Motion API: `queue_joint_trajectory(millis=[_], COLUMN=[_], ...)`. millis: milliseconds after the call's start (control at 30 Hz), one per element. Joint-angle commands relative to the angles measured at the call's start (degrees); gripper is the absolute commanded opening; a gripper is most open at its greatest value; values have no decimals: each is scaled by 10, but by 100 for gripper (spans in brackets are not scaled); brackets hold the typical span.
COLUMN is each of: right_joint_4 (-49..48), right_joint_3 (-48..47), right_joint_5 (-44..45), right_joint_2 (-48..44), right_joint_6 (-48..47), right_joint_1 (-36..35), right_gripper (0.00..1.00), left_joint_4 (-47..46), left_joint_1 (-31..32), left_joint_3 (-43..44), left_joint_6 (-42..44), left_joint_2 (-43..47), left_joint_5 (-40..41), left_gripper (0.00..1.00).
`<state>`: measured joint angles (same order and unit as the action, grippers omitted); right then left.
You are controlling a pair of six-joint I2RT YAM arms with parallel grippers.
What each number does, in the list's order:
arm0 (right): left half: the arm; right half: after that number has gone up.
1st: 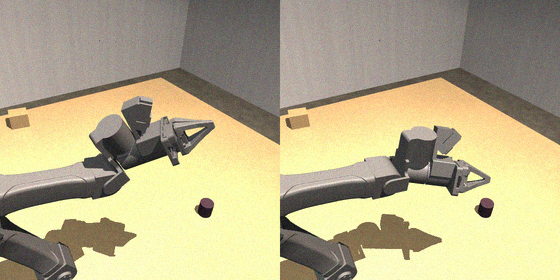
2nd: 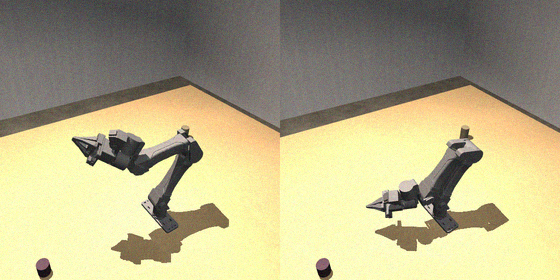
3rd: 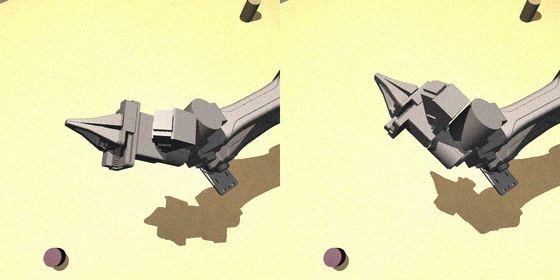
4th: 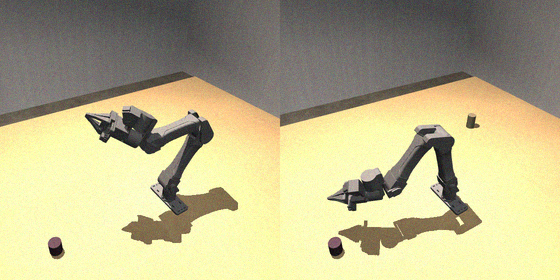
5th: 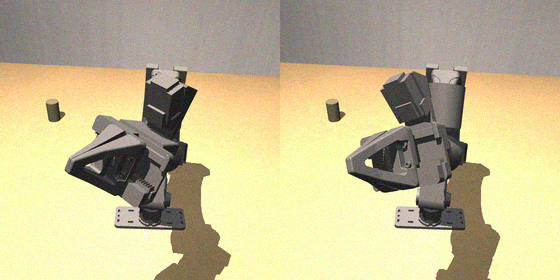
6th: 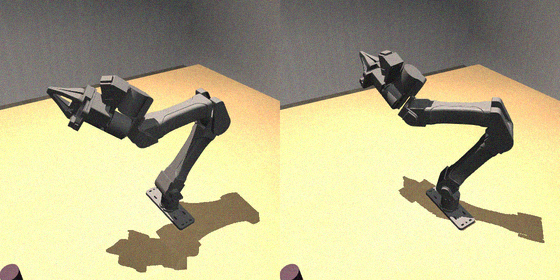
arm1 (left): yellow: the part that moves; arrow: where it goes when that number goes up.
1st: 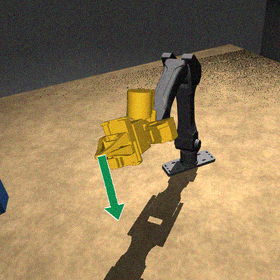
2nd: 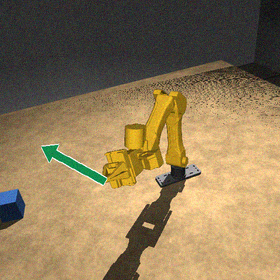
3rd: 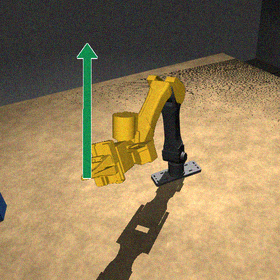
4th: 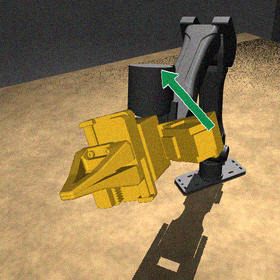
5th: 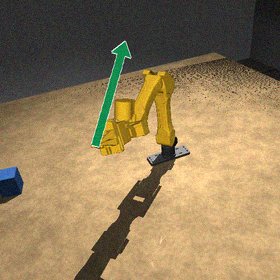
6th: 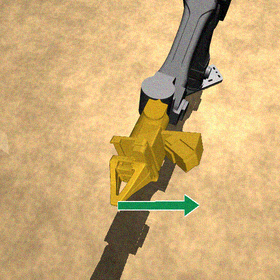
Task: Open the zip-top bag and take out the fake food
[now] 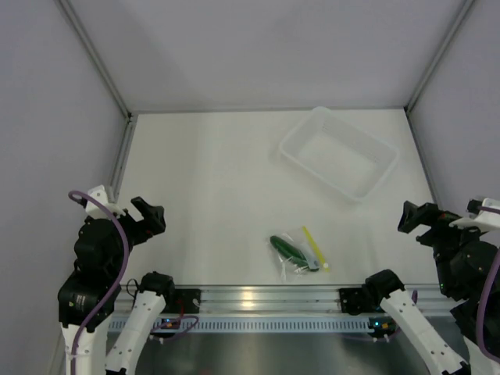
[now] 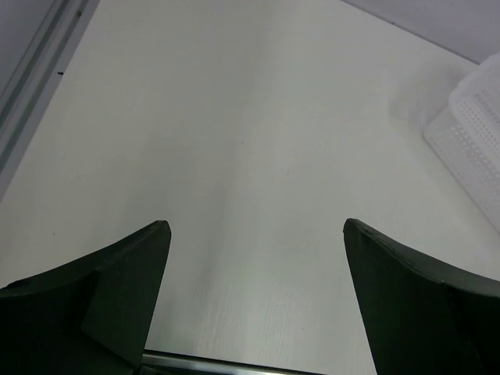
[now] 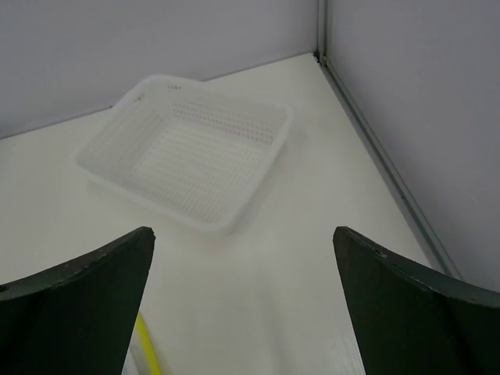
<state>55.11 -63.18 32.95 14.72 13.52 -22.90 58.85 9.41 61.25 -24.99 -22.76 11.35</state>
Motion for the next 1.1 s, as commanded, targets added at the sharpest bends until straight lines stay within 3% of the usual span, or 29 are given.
queue_joint_trajectory(millis=[0,167,333,400,533,733,900,1067], right_joint_4=[2,-4,-7,-11,-9,-9,-14,-36], right_joint_3=[-10,-7,2,11,10,10,13,21], right_joint_5=[2,-15,-67,-80,-84,-87,-92,-107], right_joint_2=[15,16,21,22,29,23,33,42], right_joint_6=[-2,-3,-4,4,5,5,5,14], right_joint_1=[-7,-7,-7,-7,-7,-7,-7,-7], right_gripper=[99,99,99,99,100,99,99,99], left_joint_4=[1,-7,-58,-85,-169,-261,-267,-273], left_joint_1=[-4,-4,-4,-4,-4,-3,-2,11], left_joint_3=[2,4,-24,-61,-170,-335,-401,-435], left_joint_6=[-5,-47,-86,-116,-169,-266,-306,-313], left_joint_2=[-9,-25,-53,-57,-75,-52,3,-7], left_joint_5=[-12,-43,-163,-199,-349,-417,-432,-422], left_gripper=[98,98,98,98,98,98,95,94])
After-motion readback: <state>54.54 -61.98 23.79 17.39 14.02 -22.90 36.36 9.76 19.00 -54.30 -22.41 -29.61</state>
